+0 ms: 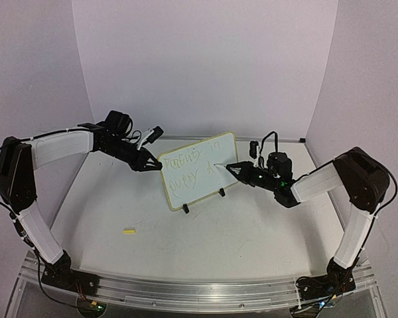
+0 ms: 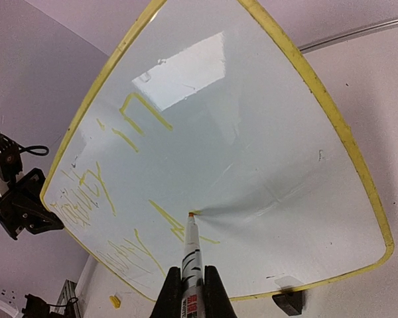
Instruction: Write a sentence on the whiteboard
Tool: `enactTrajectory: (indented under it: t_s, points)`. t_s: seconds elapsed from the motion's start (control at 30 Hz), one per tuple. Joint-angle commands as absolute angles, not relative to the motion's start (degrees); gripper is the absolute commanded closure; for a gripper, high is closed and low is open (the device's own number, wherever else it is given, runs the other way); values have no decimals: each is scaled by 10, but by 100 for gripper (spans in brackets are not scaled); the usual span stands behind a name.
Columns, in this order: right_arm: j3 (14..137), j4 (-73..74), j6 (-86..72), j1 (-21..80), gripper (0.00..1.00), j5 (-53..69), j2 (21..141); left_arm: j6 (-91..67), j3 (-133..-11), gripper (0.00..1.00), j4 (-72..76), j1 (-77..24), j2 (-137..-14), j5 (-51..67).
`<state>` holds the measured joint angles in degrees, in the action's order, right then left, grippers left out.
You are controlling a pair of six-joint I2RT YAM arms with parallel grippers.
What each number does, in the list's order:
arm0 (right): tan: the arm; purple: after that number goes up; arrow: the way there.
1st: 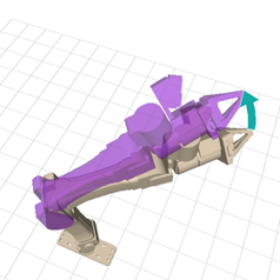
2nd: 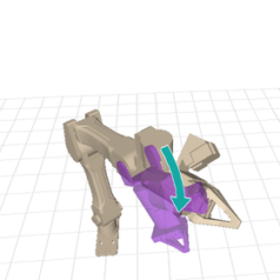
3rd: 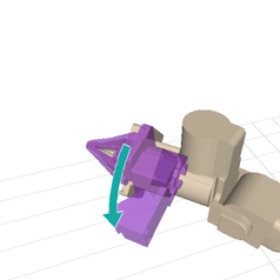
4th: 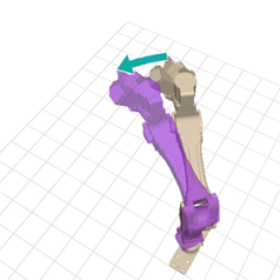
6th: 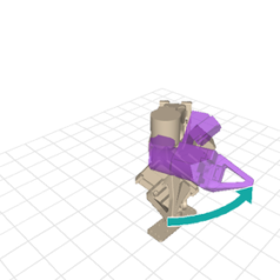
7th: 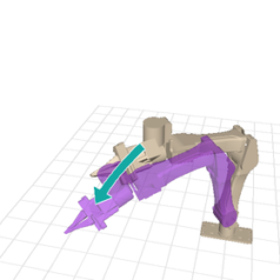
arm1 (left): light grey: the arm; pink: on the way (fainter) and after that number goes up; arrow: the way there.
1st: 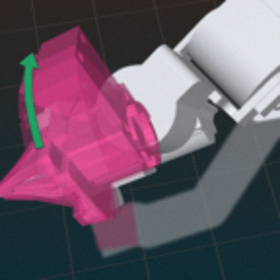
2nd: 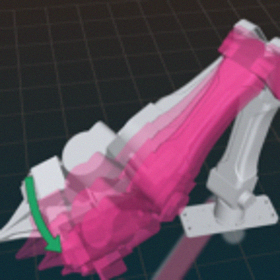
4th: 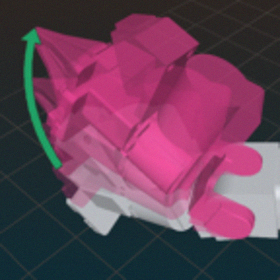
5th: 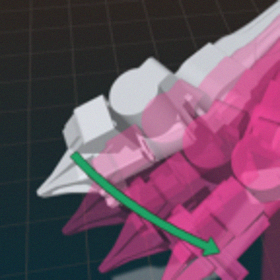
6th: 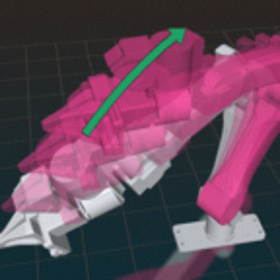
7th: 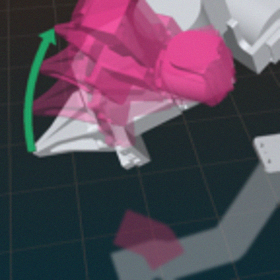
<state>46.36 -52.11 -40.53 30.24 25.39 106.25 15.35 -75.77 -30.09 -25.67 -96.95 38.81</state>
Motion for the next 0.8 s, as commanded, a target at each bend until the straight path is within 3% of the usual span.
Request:
enactTrajectory:
  t_s: [0.0,0.77]
  points:
    - [449,-534,-406,301,100,262,1078,177,-761,100,-344,-266,-992,352]
    - [487,-485,-375,301,100,215,1031,177,-761,100,-344,-266,-987,352]
